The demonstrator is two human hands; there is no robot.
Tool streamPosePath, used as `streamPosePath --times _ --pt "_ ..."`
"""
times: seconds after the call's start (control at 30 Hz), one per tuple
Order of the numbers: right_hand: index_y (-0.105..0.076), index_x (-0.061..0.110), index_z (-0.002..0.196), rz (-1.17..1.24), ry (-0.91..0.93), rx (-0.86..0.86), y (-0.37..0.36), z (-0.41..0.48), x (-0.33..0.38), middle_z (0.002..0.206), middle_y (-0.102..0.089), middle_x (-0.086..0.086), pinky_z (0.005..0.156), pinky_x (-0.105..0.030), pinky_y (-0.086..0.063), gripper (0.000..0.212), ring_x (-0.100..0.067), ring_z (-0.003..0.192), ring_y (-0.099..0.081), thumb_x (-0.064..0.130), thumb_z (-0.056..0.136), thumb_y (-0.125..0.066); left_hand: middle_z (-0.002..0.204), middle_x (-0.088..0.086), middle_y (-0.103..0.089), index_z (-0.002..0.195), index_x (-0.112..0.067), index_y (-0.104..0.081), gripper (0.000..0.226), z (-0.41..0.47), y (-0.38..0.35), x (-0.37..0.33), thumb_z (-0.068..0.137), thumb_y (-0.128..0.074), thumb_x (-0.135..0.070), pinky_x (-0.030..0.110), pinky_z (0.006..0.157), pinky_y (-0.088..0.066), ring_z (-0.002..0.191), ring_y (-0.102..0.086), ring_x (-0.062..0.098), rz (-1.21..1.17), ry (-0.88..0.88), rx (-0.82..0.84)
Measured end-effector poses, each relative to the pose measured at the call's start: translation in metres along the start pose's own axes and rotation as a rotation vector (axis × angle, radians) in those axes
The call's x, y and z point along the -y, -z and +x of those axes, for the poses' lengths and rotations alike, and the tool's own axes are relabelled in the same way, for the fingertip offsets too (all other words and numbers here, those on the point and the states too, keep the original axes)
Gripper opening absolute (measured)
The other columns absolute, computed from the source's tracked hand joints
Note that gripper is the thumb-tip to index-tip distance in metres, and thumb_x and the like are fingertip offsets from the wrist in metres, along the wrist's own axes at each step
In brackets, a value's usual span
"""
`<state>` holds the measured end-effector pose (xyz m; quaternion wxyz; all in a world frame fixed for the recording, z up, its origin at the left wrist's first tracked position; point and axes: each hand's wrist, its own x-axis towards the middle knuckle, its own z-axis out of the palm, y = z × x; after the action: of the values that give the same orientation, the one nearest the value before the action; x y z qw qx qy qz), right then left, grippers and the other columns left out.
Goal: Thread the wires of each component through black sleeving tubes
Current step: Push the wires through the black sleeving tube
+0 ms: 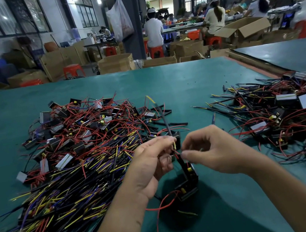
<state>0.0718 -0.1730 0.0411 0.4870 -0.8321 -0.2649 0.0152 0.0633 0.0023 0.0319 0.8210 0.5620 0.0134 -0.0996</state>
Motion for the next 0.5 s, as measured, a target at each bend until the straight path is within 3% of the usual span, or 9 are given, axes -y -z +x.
streamPosePath --times 0.03,0.17,0.33,0.5 --pt "-0.068 0.012 0.071 -0.026 0.005 -0.038 0.001 0.001 0.000 0.059 -0.063 0.004 0.055 -0.018 -0.041 0.015 -0.003 0.055 -0.052 0.010 0.086 -0.070 0.056 -0.004 -0.051 0.079 -0.016 -0.069 0.003 0.000 -0.001 -0.001 0.081 -0.069 -0.013 0.017 0.041 -0.039 0.040 -0.035 0.006 -0.025 -0.007 0.008" --pt "-0.065 0.012 0.068 -0.052 0.009 -0.063 0.005 -0.001 0.000 0.056 -0.059 0.007 0.055 -0.014 -0.039 0.019 -0.002 0.053 -0.050 0.004 0.085 -0.066 0.062 -0.003 -0.060 0.084 -0.017 -0.064 0.025 -0.002 -0.001 -0.002 0.061 -0.074 -0.020 0.018 0.040 -0.043 0.038 -0.039 0.005 -0.035 -0.016 -0.006" --pt "-0.064 0.015 0.070 0.001 0.008 0.081 0.004 -0.002 0.004 0.058 -0.058 0.006 0.056 -0.021 -0.041 0.017 -0.006 0.056 -0.050 0.013 0.086 -0.070 0.065 -0.003 -0.064 0.084 -0.015 -0.065 0.028 -0.002 0.000 -0.002 0.059 -0.076 -0.022 0.018 0.040 -0.043 0.036 -0.040 0.004 -0.045 -0.059 -0.027" --pt "-0.064 0.017 0.067 -0.154 0.002 -0.025 -0.008 -0.001 0.002 0.053 -0.059 0.007 0.052 -0.019 -0.041 0.022 -0.002 0.049 -0.049 0.028 0.075 -0.082 0.065 -0.002 -0.064 0.081 -0.015 -0.068 0.028 -0.002 0.001 -0.001 0.056 -0.077 -0.024 0.018 0.039 -0.043 0.036 -0.039 0.005 -0.029 -0.103 -0.078"
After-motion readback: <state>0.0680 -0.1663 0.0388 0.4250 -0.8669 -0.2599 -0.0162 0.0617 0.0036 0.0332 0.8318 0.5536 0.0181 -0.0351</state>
